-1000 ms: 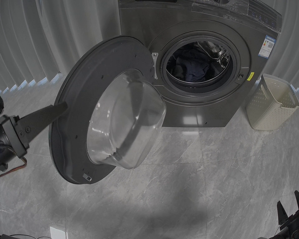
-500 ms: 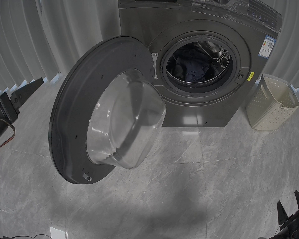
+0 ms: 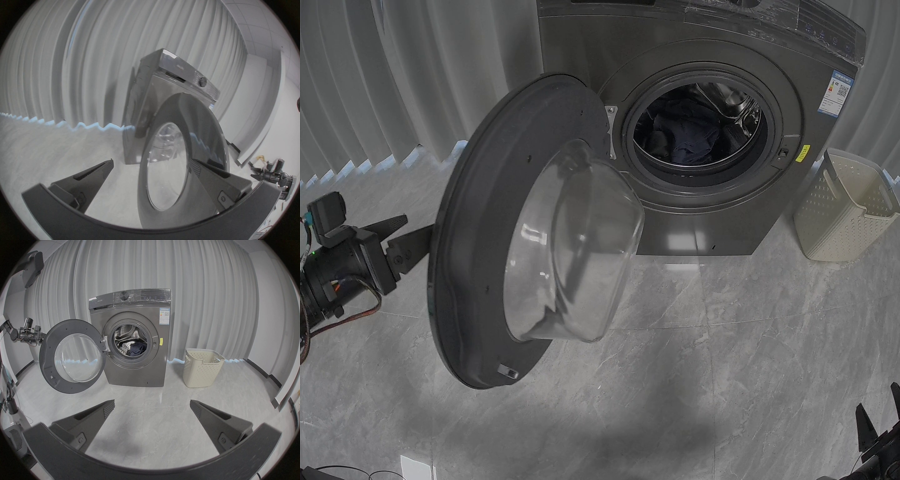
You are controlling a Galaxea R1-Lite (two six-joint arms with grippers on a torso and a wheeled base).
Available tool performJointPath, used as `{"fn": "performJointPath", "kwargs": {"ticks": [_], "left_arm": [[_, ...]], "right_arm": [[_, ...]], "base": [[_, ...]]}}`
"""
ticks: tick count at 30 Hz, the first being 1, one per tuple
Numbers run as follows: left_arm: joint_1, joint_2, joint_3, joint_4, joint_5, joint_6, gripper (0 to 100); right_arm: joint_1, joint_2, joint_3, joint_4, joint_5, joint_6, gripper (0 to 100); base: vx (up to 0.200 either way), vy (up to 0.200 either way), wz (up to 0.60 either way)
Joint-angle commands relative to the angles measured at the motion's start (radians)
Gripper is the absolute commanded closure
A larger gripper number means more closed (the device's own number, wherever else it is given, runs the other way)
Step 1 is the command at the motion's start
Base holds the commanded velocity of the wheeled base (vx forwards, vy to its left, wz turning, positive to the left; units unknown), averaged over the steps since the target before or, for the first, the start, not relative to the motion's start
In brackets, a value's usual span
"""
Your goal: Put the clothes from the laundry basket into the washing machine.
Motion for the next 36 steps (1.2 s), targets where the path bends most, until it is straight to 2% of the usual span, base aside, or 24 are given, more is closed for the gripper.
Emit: {"fn": "performJointPath", "kwargs": {"ticks": [1,7,22,28,32,35,36], "left_arm": [[-0.126,0.043,-0.007,-0.006,0.0,-0.002,0],[-0.254,0.092,-0.03,-0.018,0.003,-0.003,0],[-0.378,0.359,-0.226,-0.116,0.009,0.0,0],[-0.402,0.468,-0.319,-0.164,0.04,0.0,0],[-0.416,0.593,-0.47,-0.191,0.073,-0.003,0],[-0.419,0.705,-0.615,-0.194,0.126,-0.014,0],[-0.419,0.705,-0.615,-0.194,0.126,-0.014,0]], "right_arm": [[0.0,-0.016,0.016,0.0,-0.001,-0.001,0],[0.0,-0.016,0.016,0.0,0.001,0.001,0],[0.0,-0.016,0.016,0.0,0.001,-0.001,0],[0.0,-0.016,0.016,0.0,0.001,-0.001,0],[0.0,-0.016,0.016,0.0,0.001,-0.001,0],[0.0,-0.016,0.016,0.0,0.001,-0.001,0],[0.0,-0.016,0.016,0.0,0.001,-0.001,0]], "base": [[0.0,0.0,0.0],[0.0,0.0,0.0],[0.0,0.0,0.0],[0.0,0.0,0.0],[0.0,0.0,0.0],[0.0,0.0,0.0],[0.0,0.0,0.0]]}}
